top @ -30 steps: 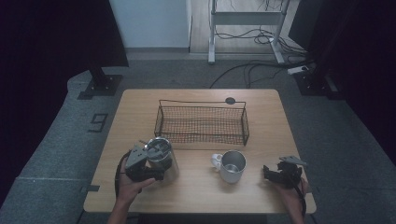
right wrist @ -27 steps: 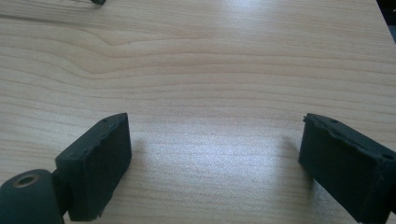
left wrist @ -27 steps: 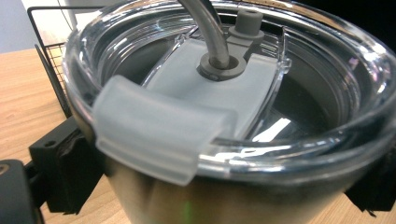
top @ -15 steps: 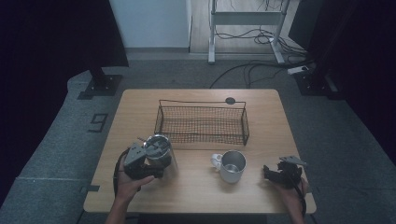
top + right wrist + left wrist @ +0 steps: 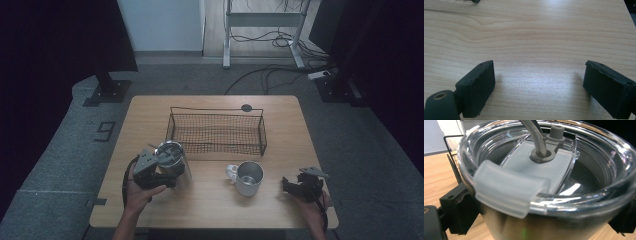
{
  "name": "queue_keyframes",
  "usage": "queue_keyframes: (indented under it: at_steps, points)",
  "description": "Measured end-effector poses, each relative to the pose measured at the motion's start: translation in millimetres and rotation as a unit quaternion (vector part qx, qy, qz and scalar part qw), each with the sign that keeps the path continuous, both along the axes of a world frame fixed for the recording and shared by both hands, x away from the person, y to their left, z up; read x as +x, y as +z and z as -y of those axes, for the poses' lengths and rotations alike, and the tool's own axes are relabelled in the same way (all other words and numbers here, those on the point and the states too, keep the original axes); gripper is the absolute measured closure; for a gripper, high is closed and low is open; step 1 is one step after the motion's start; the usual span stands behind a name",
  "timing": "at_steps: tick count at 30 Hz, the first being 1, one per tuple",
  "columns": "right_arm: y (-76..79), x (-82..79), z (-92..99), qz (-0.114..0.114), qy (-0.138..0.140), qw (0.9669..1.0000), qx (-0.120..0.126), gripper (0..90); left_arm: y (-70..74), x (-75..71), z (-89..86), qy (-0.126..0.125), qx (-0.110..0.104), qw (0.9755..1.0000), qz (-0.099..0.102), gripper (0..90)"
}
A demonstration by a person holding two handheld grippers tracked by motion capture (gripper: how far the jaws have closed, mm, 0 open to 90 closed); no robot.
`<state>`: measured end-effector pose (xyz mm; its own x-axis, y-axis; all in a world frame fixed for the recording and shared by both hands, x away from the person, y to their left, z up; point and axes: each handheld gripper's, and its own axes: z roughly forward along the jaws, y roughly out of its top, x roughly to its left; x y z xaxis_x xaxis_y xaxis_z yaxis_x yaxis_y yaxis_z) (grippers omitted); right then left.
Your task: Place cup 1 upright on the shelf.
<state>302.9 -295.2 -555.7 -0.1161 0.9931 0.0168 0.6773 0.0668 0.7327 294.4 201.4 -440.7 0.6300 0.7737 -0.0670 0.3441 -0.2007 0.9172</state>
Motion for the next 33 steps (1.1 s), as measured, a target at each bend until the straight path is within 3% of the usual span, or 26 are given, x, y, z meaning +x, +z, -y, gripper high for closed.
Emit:
queue_keyframes:
  at_steps: [33]
  points:
    - [0.0,-0.1,0.2,0.0,-0.001,1.0,0.0,10.6,18.0,16.4,9.6,-0.004,0.001,1.0,0.003,4.1]
